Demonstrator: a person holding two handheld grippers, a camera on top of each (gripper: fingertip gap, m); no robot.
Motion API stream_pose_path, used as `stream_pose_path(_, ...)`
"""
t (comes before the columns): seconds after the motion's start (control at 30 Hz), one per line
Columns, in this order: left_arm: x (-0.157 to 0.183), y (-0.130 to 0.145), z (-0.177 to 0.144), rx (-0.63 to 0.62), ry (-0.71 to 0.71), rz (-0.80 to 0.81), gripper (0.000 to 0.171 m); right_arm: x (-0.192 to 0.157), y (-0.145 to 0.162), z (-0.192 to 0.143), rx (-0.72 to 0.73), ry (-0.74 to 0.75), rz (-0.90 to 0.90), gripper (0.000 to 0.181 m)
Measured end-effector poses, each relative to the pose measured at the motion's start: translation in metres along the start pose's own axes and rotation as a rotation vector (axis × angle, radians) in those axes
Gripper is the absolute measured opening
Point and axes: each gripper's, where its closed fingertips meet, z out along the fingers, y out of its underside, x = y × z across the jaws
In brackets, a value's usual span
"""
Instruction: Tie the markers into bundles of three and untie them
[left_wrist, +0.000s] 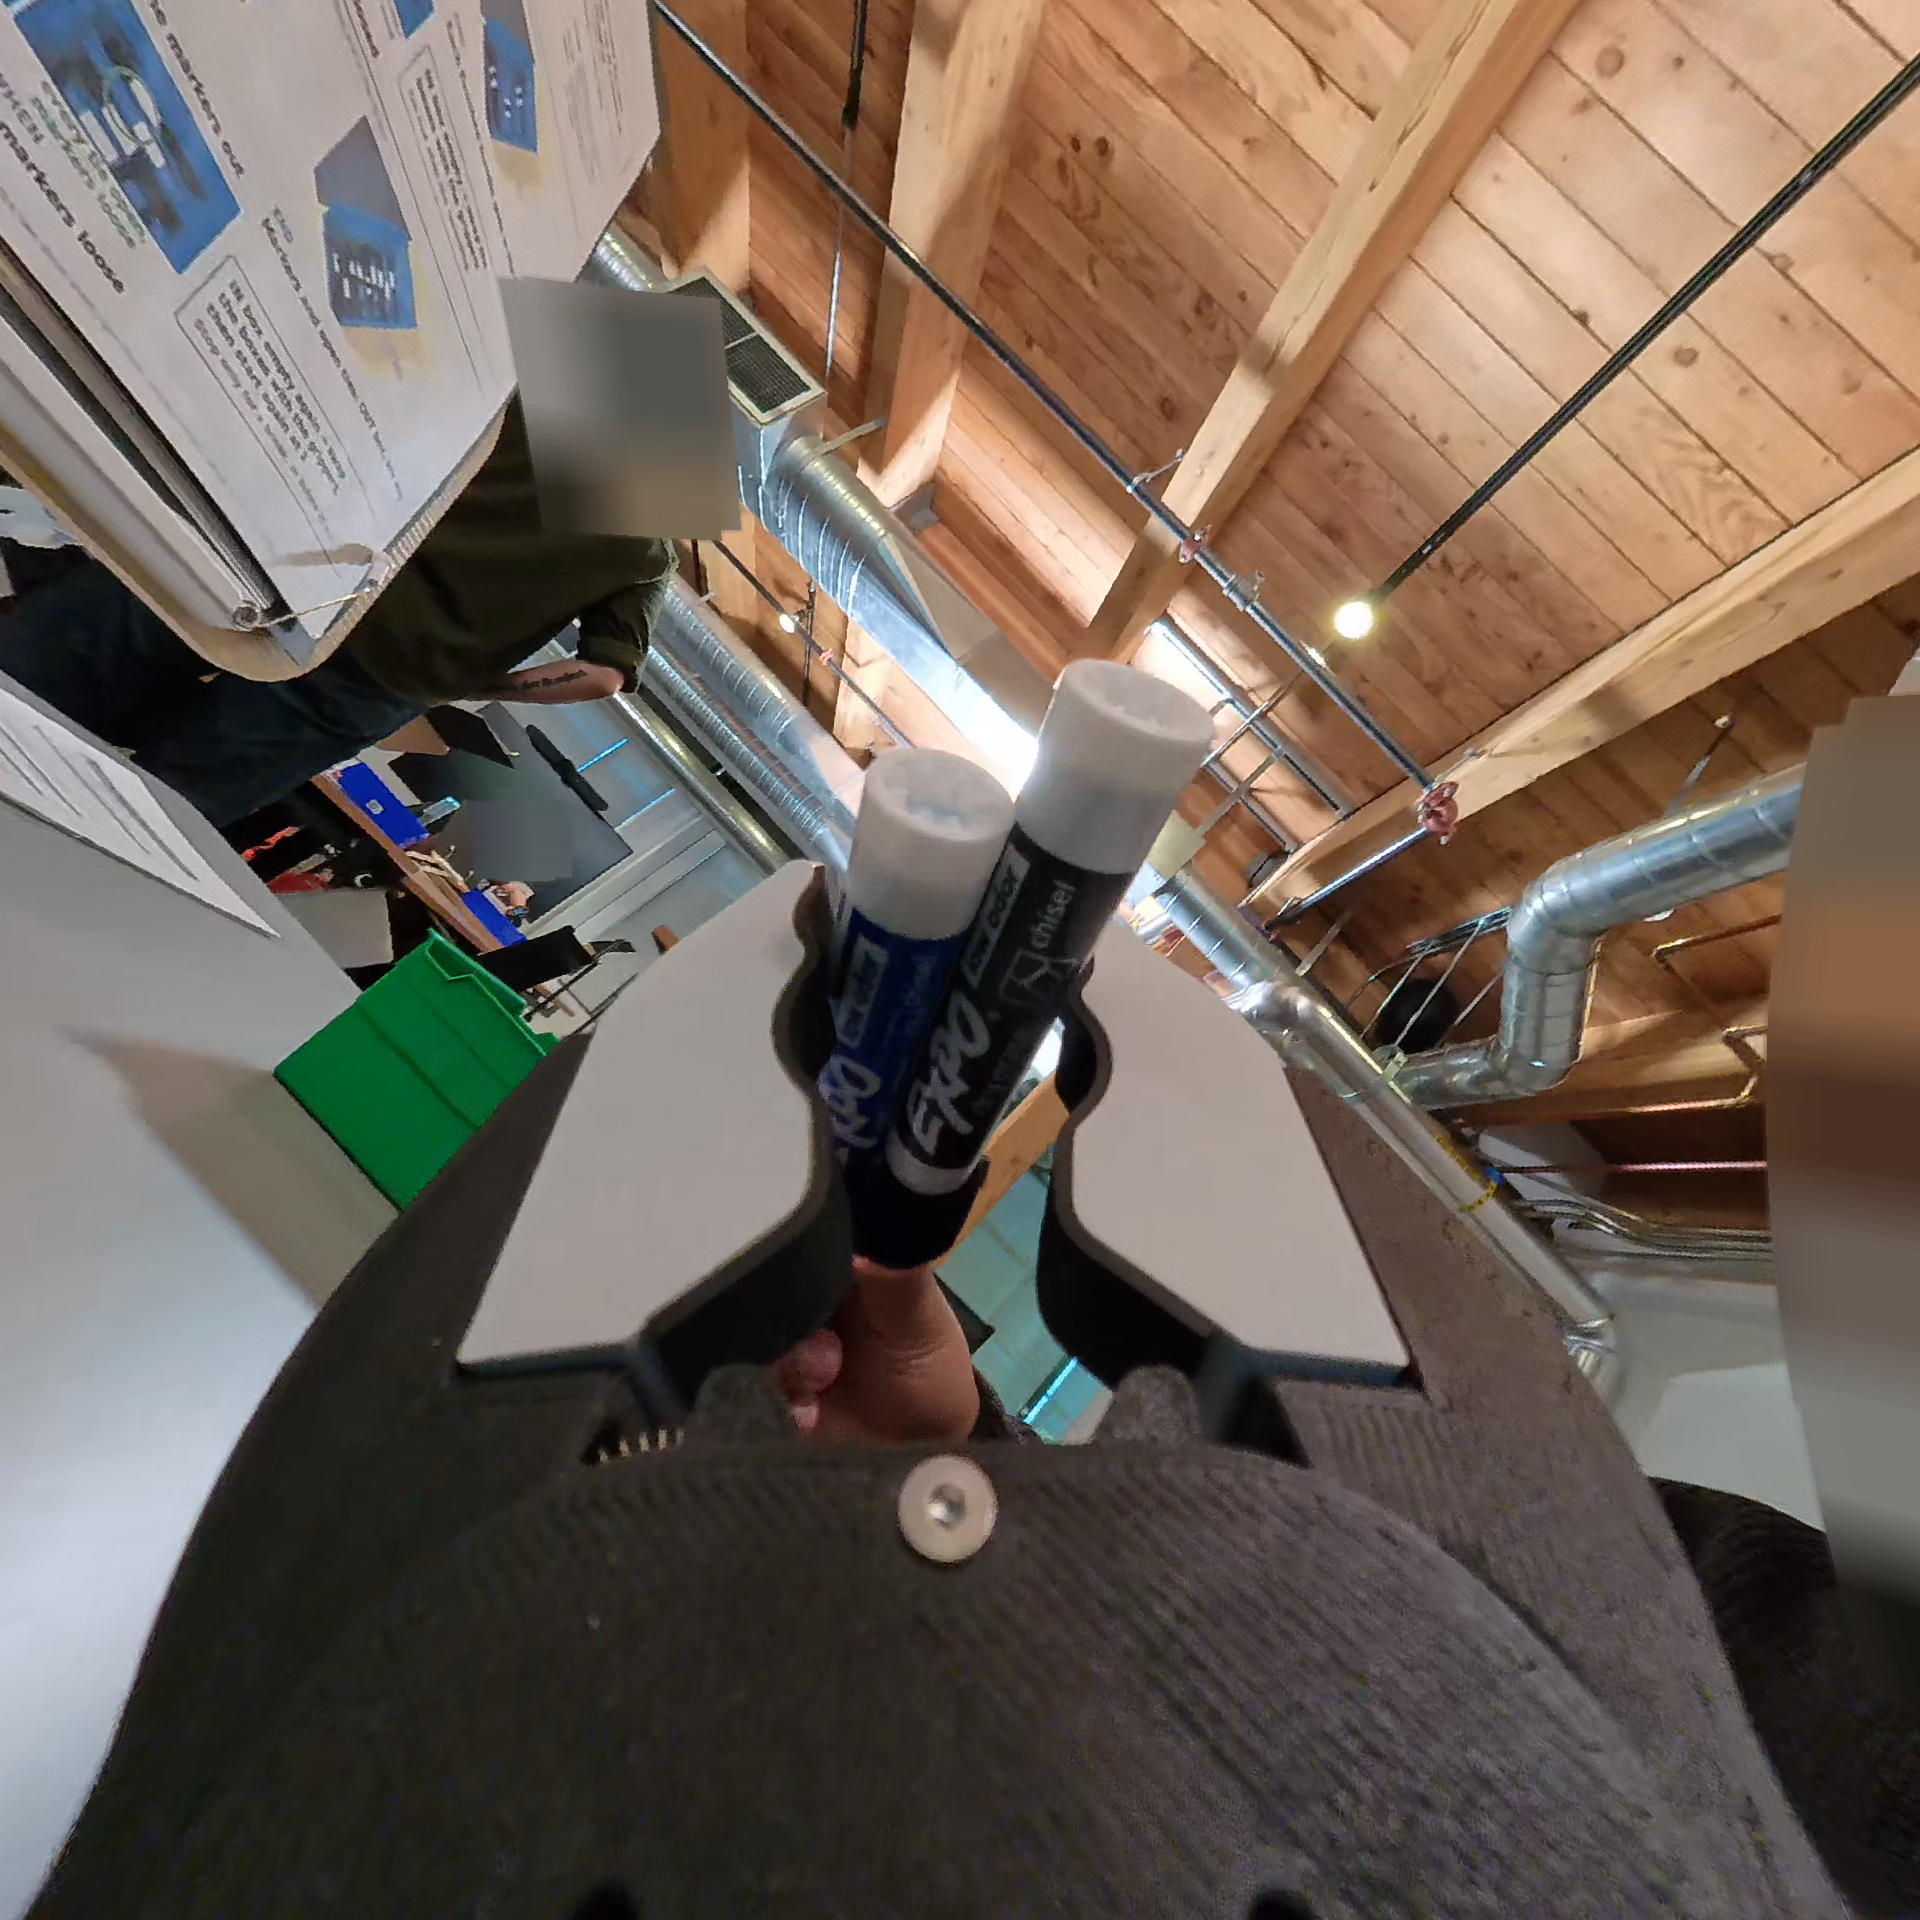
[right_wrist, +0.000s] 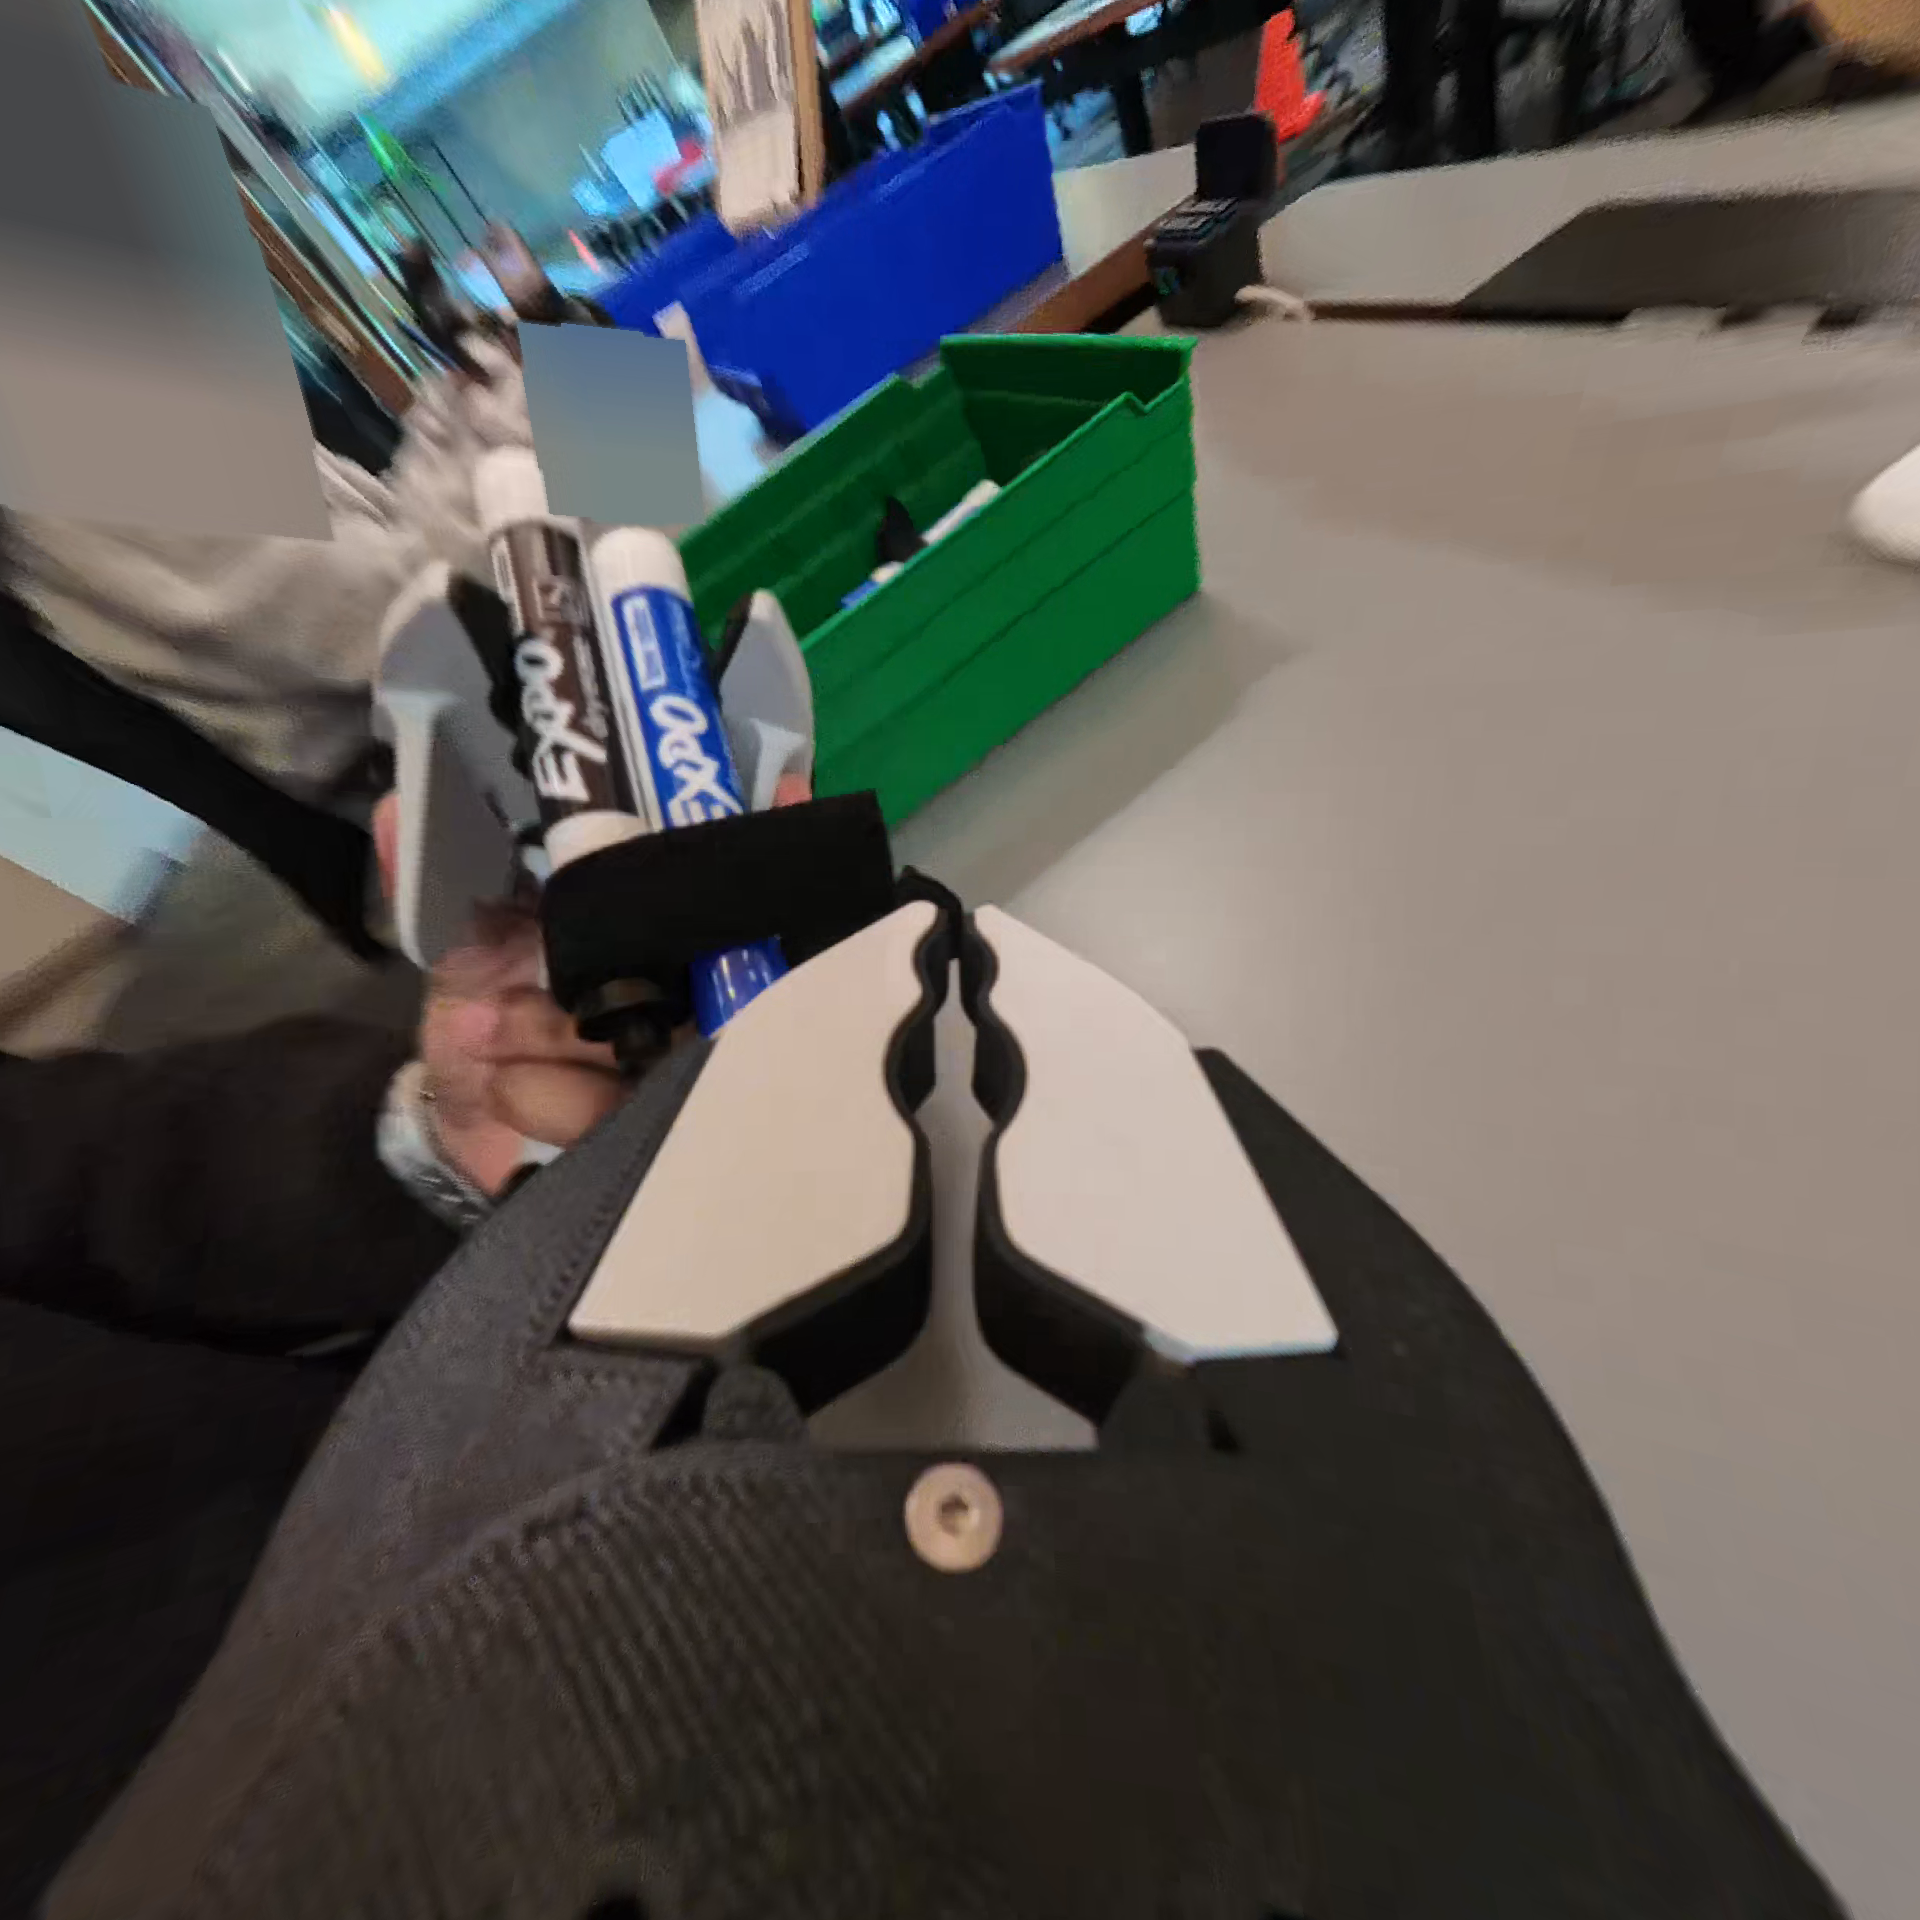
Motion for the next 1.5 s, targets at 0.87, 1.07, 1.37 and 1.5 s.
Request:
stream_pose_path(0.87,0.014,-0.005,0.003,0.007,0.086,-0.087,0.039,-0.022,-0.042,-0.040,0.264,-0.468,0.246,0.041)
stream_pose_path(1.07,0.015,-0.003,0.003,-0.002,0.092,-0.100,0.040,-0.025,-0.042,-0.051,0.257,-0.522,0.180,0.037)
stream_pose_path(1.37,0.018,0.009,0.007,-0.049,0.133,-0.162,0.039,-0.048,-0.018,-0.043,0.128,-0.599,0.075,0.040)
stream_pose_path(1.5,0.021,0.013,0.008,-0.067,0.147,-0.170,0.039,-0.053,-0.010,-0.042,0.090,-0.679,0.136,0.041)
